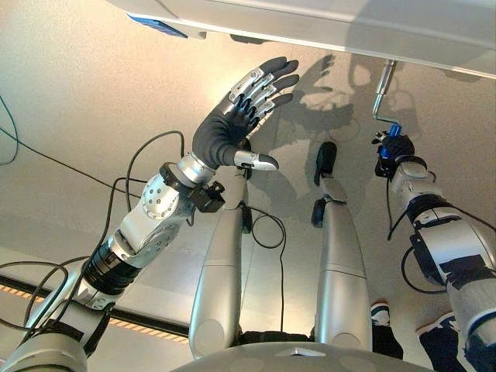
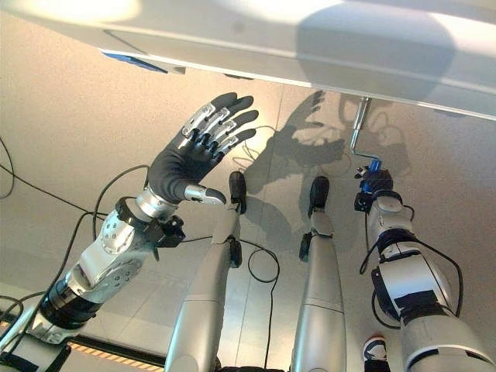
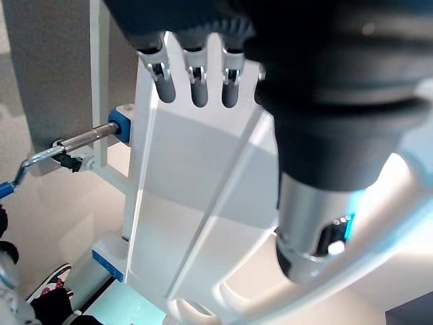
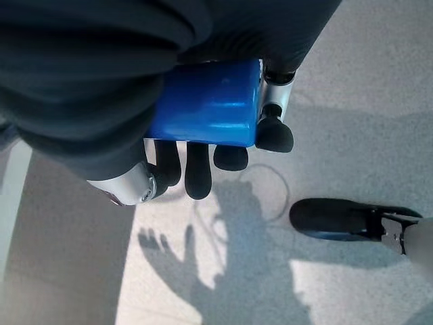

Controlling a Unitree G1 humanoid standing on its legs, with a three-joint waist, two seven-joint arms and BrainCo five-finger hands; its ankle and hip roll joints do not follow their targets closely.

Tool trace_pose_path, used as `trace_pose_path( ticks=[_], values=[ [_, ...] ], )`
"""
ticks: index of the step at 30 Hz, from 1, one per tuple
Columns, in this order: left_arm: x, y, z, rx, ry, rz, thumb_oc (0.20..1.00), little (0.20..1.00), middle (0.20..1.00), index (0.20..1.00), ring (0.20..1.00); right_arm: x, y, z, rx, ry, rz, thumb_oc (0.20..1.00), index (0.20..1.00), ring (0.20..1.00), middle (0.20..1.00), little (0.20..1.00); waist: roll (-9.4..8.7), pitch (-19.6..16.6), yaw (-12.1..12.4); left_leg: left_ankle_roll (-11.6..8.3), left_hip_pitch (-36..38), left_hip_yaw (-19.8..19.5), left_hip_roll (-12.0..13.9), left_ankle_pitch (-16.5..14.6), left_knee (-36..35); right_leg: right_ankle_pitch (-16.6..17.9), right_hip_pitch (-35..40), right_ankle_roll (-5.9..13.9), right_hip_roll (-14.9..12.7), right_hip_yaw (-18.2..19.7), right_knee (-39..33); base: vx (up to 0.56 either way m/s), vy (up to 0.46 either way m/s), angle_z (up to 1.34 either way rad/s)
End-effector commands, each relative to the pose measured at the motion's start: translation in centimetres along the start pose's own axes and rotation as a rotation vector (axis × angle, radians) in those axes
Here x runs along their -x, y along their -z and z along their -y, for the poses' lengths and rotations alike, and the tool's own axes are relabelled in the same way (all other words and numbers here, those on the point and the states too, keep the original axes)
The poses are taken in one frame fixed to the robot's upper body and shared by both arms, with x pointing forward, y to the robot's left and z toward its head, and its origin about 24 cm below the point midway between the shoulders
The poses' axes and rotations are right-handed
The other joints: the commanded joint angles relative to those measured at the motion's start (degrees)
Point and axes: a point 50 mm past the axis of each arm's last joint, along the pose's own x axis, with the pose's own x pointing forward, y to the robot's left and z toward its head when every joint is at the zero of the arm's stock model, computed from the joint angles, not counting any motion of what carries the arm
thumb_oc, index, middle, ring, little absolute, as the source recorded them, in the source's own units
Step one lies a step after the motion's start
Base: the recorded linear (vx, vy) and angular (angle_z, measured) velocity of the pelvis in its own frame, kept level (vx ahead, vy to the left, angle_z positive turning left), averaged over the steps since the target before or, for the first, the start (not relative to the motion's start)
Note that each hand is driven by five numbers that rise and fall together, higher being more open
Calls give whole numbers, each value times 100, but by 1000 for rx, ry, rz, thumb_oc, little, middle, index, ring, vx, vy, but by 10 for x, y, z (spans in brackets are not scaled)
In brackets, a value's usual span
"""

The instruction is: Raise the hospital bed

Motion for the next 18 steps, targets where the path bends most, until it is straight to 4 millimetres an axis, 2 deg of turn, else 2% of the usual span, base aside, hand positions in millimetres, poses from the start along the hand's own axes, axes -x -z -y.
trace_pose_path(
  ticks=[1,7,8,9,10,11,12,13,14,15,16,18],
  values=[
    [-2,-26,8,4,13,163,1000,1000,1000,1000,1000,11,13,71,-108,272,22,200,200,200,200,200,166,-99,-346,19,243,175,-11,-1039,758,415,479,362,205,-150,-887,0,0,0],
    [4,-29,1,-9,-53,174,1000,1000,1000,1000,1000,16,8,50,-155,219,141,200,200,200,200,200,71,-99,-442,29,204,189,-6,-1040,759,428,421,351,230,-122,-882,0,0,0],
    [7,-30,-1,-10,-79,180,1000,1000,1000,1000,1000,23,-8,29,-185,132,271,200,200,200,200,200,28,-99,-506,32,170,200,-6,-1032,766,434,400,349,241,-110,-892,0,-2,-4],
    [7,-30,-1,-9,-79,178,1000,1000,1000,1000,1000,24,-7,29,-184,134,269,200,200,200,200,200,22,-99,-504,33,179,200,-7,-1032,769,432,408,350,239,-109,-888,5,6,-5],
    [9,-33,-4,-22,-97,189,1000,1000,1000,1000,1000,44,-18,7,-216,1,411,200,200,200,200,200,-33,-99,-577,40,151,203,-10,-1019,763,445,377,358,241,-94,-893,1,4,-3],
    [10,-33,-5,-24,-100,191,1000,1000,1000,1000,1000,54,-24,-1,-241,-73,473,200,200,200,200,200,-46,-99,-601,43,129,199,-6,-1016,765,451,358,365,238,-90,-896,3,10,-8],
    [12,-35,-6,-28,-106,196,1000,1000,1000,1000,1000,65,-30,-6,-272,-130,535,200,200,200,200,200,-60,-99,-625,49,120,202,-2,-1016,765,447,338,368,236,-91,-880,-1,1,-8],
    [12,-34,-6,-27,-105,195,1000,1000,1000,1000,1000,66,-30,-6,-272,-129,533,200,200,200,200,200,-63,-99,-622,50,126,203,-4,-1017,766,444,344,368,234,-90,-875,0,4,-7],
    [16,-35,-9,-35,-118,194,1000,1000,1000,1000,1000,85,-41,-9,-337,-220,640,200,200,200,200,200,-91,-99,-670,58,97,210,2,-1018,781,441,308,372,236,-87,-850,0,0,0],
    [16,-35,-8,-35,-118,193,1000,1000,1000,1000,1000,85,-41,-9,-337,-219,639,200,200,200,200,200,-94,-99,-669,58,102,210,1,-1019,783,439,312,372,234,-87,-846,-4,-1,-5],
    [21,-39,-11,-67,-129,192,1000,1000,1000,1000,1000,107,-58,-13,-407,-315,757,200,200,200,200,200,-121,-99,-718,63,59,205,6,-1021,804,440,276,373,241,-74,-836,-8,4,-5],
    [27,-43,-13,-102,-135,179,1000,1000,1000,1000,1000,128,-73,-20,-453,-427,855,200,200,200,200,200,-143,-99,-735,63,42,219,10,-1022,808,447,257,374,247,-68,-825,-9,0,-7]
  ],
)
